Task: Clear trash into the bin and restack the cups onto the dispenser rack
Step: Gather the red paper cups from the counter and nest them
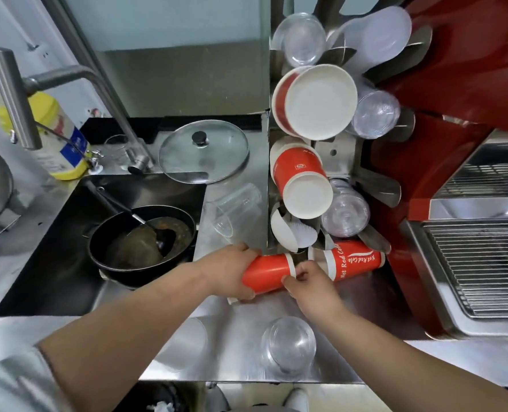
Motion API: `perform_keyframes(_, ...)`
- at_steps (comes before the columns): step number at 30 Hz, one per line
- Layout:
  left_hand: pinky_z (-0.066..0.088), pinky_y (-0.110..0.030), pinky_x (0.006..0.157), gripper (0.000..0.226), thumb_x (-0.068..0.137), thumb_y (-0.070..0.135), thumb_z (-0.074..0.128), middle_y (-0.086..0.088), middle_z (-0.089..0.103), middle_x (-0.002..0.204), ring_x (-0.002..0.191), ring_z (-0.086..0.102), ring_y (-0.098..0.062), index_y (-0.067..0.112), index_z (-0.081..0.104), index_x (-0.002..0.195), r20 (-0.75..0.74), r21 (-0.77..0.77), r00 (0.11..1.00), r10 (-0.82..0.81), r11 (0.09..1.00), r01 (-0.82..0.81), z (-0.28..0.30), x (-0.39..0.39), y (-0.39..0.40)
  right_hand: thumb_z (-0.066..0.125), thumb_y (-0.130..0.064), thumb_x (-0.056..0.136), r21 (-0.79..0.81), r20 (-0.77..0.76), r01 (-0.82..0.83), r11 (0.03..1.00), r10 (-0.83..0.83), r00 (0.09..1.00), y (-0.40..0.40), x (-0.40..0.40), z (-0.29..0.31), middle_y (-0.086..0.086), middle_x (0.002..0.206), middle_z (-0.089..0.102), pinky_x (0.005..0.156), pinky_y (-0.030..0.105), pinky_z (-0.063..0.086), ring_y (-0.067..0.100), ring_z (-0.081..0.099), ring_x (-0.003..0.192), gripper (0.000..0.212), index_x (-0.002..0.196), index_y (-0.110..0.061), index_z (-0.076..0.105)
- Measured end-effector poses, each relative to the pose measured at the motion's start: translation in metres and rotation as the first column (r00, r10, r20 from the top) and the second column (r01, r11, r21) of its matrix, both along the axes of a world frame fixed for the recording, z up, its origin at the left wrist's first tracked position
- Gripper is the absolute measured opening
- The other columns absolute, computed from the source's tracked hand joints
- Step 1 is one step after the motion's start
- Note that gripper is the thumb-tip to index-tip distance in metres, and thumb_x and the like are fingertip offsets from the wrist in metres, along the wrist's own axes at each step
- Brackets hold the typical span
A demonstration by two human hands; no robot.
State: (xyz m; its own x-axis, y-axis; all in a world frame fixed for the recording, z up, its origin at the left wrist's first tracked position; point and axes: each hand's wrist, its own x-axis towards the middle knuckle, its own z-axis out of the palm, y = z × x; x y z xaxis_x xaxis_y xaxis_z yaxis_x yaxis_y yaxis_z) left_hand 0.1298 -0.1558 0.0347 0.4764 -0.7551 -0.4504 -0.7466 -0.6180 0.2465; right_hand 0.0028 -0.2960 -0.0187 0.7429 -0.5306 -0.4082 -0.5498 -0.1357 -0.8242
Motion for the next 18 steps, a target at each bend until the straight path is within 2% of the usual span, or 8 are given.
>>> perform_keyframes(4, 0.048, -0.031, 0.093, 0.083, 0.072, 0.043, 0.076, -0.002, 0.05, 0.13, 0.114, 0.056, -0.023, 0.026, 0.037, 0.143, -0.032, -0.019, 0.999, -0.004, 1.0, 0.004, 0.006, -0.002, 0.005, 0.065, -0.023, 0.085, -0.027, 0.099, -0.015, 1.0, 0.018, 0.995, 0.002, -0.007, 0.015, -0.006, 0.066, 0.059, 0.063, 0.028, 0.042, 0.011, 0.049, 0.058, 0.014, 0.075, -0.021, 0.055)
perform_keyframes(8, 0.048, -0.032, 0.096, 0.079, 0.072, 0.045, 0.076, 0.001, 0.051, 0.128, 0.113, 0.055, -0.019, 0.027, 0.039, 0.14, -0.065, -0.062, 0.998, -0.013, 0.998, 0.009, 0.009, -0.002, 0.014, 0.066, -0.02, 0.085, -0.044, 0.134, -0.109, 0.993, 0.114, 0.984, 0.002, -0.014, 0.035, -0.008, 0.07, 0.062, 0.063, 0.021, 0.042, 0.005, 0.052, 0.061, 0.009, 0.077, -0.021, 0.062)
perform_keyframes(11, 0.046, -0.027, 0.095, 0.08, 0.072, 0.045, 0.076, 0.003, 0.05, 0.129, 0.115, 0.053, -0.016, 0.028, 0.038, 0.141, -0.08, -0.089, 0.996, -0.03, 0.996, 0.023, 0.012, -0.002, 0.022, 0.069, -0.021, 0.082, -0.087, 0.152, -0.189, 0.978, 0.2, 0.968, 0.005, -0.017, 0.043, -0.004, 0.076, 0.068, 0.068, 0.026, 0.048, 0.007, 0.058, 0.066, 0.009, 0.077, -0.026, 0.064)
perform_keyframes(14, 0.046, -0.027, 0.097, 0.083, 0.071, 0.044, 0.077, 0.005, 0.051, 0.131, 0.116, 0.052, -0.014, 0.029, 0.036, 0.142, -0.112, -0.129, 0.993, -0.036, 0.991, 0.021, 0.014, -0.001, 0.029, 0.071, -0.02, 0.079, -0.221, 0.162, -0.266, 0.938, 0.304, 0.939, 0.011, -0.017, 0.052, -0.005, 0.082, 0.066, 0.077, 0.029, 0.052, 0.011, 0.062, 0.077, 0.014, 0.073, -0.03, 0.064)
perform_keyframes(16, 0.049, -0.029, 0.098, 0.081, 0.071, 0.04, 0.078, 0.007, 0.053, 0.131, 0.115, 0.054, -0.012, 0.029, 0.038, 0.141, -0.195, -0.184, 0.981, 0.006, 0.982, -0.043, 0.016, -0.001, 0.034, 0.071, -0.018, 0.078, -0.352, 0.178, -0.31, 0.883, 0.388, 0.904, 0.016, -0.016, 0.06, -0.006, 0.083, 0.063, 0.08, 0.026, 0.049, 0.009, 0.059, 0.082, 0.017, 0.073, -0.032, 0.064)
perform_keyframes(18, 0.051, -0.029, 0.097, 0.077, 0.072, 0.034, 0.079, 0.011, 0.055, 0.129, 0.114, 0.056, -0.008, 0.031, 0.04, 0.138, -0.305, -0.23, 0.951, 0.057, 0.964, -0.131, 0.019, -0.001, 0.04, 0.07, -0.02, 0.079, -0.465, 0.175, -0.352, 0.812, 0.474, 0.863, 0.022, -0.012, 0.066, -0.006, 0.085, 0.062, 0.081, 0.026, 0.046, 0.011, 0.056, 0.087, 0.01, 0.078, -0.029, 0.067)
